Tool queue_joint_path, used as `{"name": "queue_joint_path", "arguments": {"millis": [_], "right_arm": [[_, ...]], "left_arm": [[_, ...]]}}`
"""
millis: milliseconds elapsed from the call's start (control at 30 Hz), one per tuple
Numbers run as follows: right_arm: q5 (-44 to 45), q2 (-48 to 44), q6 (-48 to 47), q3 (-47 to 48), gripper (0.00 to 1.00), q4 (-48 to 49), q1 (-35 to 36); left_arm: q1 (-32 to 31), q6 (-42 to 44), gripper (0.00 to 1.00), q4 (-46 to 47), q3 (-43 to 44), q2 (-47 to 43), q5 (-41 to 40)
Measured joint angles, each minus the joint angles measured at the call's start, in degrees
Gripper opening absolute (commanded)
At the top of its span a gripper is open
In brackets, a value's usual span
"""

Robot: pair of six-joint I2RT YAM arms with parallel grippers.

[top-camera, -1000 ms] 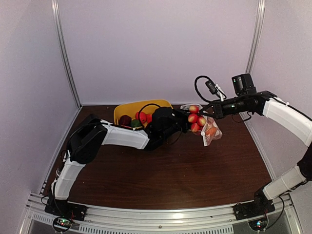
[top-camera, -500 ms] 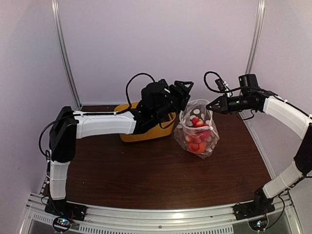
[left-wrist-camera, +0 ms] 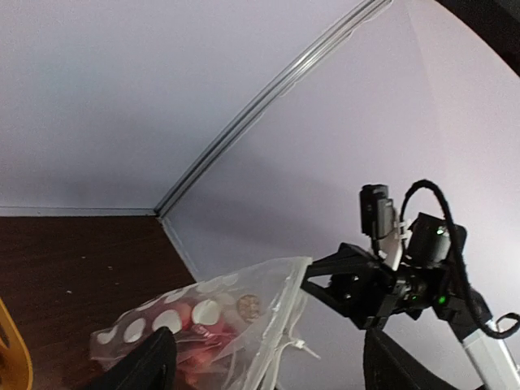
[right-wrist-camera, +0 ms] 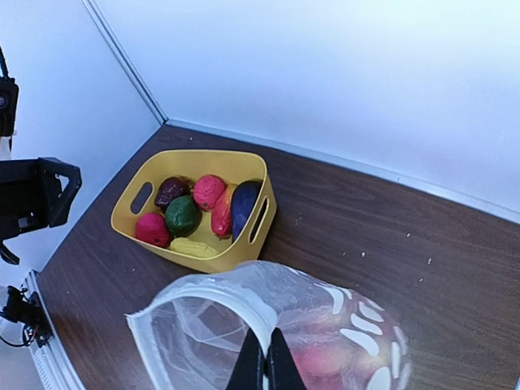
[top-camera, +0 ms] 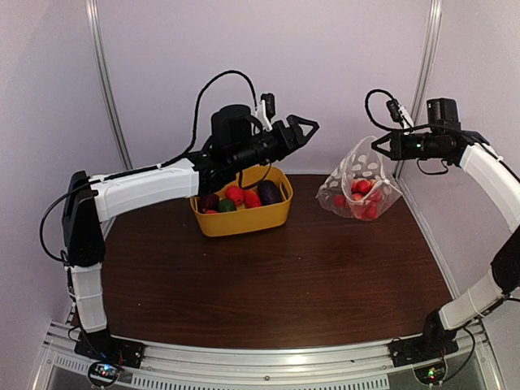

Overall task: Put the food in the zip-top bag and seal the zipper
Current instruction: Move the bin to the center of the board.

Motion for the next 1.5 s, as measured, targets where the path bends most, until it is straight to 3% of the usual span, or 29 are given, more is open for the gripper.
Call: {"name": "queue_joint_path", "arguments": {"millis": [167,367,667,900,1033,1167,1367,1500], "right_arm": [[10.32,-4.2,-4.87,-6.95,0.0,1.4,1.11],[14.99,-1.31,-8.63,-12.2,0.0,-1.53,6.97],[14.62,-2.6,-8.83,-14.29,0.0,-0.94,6.95],[13.84,-2.93,-8.59,-15.67,0.0,-0.42,6.95],[13.57,-2.93,-8.22,-15.67,0.0,-0.26,6.95],[13.55,-2.93,-7.82,-15.67,0.0,-0.24,6.95],[13.57,-2.95,-7.76,-15.74,0.0,-0.15,6.95],[13.55,-2.95,-7.76,-15.91,0.0,-0.11,6.95]], "left_arm": [[2.54,16.98,0.84,-17.03,-0.04,-4.98,-3.89],[3.37,28.92,0.97,-31.85,-0.7,-5.99,-8.7],[10.25,42.05,0.96,-49.64,5.22,-0.68,-9.03],[10.12,52.87,0.88,-59.28,7.72,5.27,-5.68],[9.77,57.11,0.78,-61.94,8.11,8.07,-5.75],[9.77,59.3,0.52,-63.82,9.35,10.6,-5.86],[9.77,58.71,0.27,-67.89,11.3,11.58,-7.89],[9.51,55.01,0.19,-69.68,12.02,11.19,-6.8]]}}
